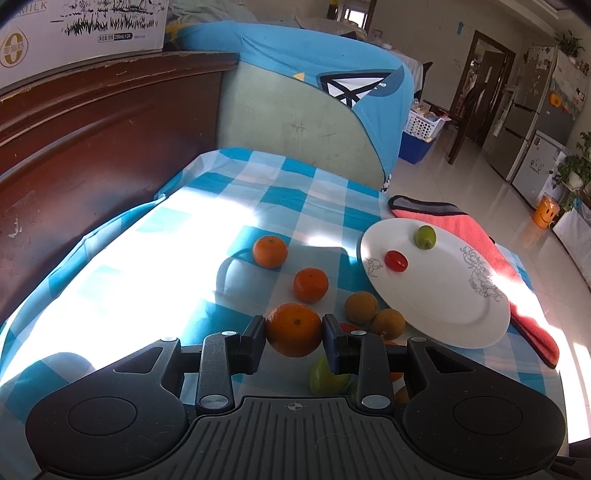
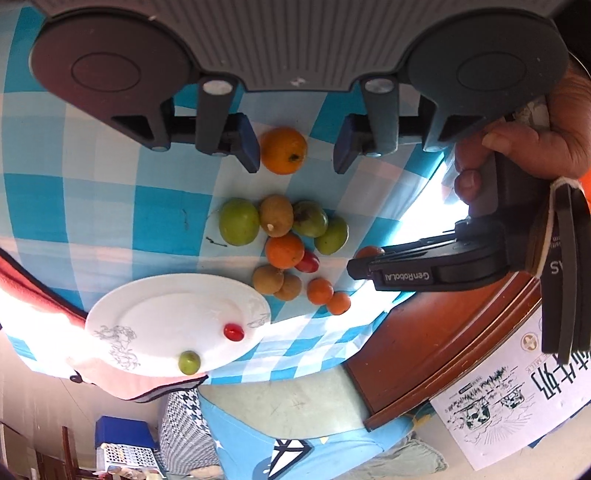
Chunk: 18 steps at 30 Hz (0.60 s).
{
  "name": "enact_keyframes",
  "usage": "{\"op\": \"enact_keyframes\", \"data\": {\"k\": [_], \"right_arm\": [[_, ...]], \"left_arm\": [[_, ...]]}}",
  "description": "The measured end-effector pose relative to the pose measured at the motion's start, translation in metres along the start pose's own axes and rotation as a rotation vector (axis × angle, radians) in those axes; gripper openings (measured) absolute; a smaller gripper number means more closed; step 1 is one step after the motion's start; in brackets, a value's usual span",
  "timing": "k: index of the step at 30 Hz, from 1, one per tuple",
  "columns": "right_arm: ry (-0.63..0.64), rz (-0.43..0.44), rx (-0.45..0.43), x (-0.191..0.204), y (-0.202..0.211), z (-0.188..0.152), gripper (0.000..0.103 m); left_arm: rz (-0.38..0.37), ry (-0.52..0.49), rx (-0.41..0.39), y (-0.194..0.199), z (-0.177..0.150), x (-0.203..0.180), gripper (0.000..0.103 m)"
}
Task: Organize fruits
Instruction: 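Grasp a tangerine with the right tool while the left tool grasps another tangerine, then carry both tangerines onto the white plate and open both tools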
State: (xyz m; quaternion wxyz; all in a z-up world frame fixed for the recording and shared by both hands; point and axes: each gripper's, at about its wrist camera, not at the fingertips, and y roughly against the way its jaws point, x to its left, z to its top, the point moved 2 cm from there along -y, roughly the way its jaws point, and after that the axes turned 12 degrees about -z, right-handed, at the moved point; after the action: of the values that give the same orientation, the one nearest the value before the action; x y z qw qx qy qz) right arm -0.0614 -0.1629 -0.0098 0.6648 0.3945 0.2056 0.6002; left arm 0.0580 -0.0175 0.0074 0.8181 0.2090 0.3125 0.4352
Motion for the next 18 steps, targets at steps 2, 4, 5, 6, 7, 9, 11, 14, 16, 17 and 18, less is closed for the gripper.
{"op": "enact_keyframes", "data": {"k": [2, 4, 5, 6, 7, 9, 11, 14, 16, 17, 18], "right_arm": [[0.029, -0.031, -0.002, 0.003, -0.003, -0.002, 0.045], [0.050, -0.060, 0.009, 0.005, -0.009, -0.003, 0.037], [0.052, -0.072, 0.013, 0.003, -0.011, -0.003, 0.032], [0.052, -0.070, 0.006, 0.003, -0.011, -0.003, 0.032], [0.053, -0.070, 0.007, 0.003, -0.011, -0.003, 0.031], [0.058, -0.070, 0.004, 0.002, -0.012, -0.001, 0.031], [0.063, -0.069, 0.006, 0.003, -0.012, -0.001, 0.031], [0.048, -0.045, 0.019, 0.001, -0.007, 0.003, 0.031], [0.057, -0.030, 0.006, -0.001, -0.001, 0.011, 0.030], [0.070, -0.030, -0.007, -0.002, 0.003, 0.017, 0.030], [0.080, -0.031, -0.016, -0.004, 0.005, 0.022, 0.030]], "left_arm": [[-0.009, 0.011, 0.000, 0.001, 0.002, 0.000, 0.030], [-0.013, 0.011, 0.000, 0.001, 0.003, -0.002, 0.030], [-0.014, 0.005, 0.001, 0.001, 0.003, -0.003, 0.030], [-0.015, 0.000, 0.000, 0.002, 0.003, -0.005, 0.030], [-0.017, -0.006, 0.000, 0.002, 0.004, -0.006, 0.030], [-0.021, -0.011, -0.001, 0.003, 0.005, -0.008, 0.030], [-0.030, -0.009, 0.000, 0.004, 0.006, -0.009, 0.030], [-0.047, -0.016, 0.000, 0.006, 0.008, -0.012, 0.030], [-0.058, -0.033, -0.002, 0.006, 0.011, -0.017, 0.030], [-0.067, -0.041, -0.002, 0.006, 0.012, -0.020, 0.030], [-0.077, -0.048, 0.001, 0.005, 0.013, -0.023, 0.030]]}}
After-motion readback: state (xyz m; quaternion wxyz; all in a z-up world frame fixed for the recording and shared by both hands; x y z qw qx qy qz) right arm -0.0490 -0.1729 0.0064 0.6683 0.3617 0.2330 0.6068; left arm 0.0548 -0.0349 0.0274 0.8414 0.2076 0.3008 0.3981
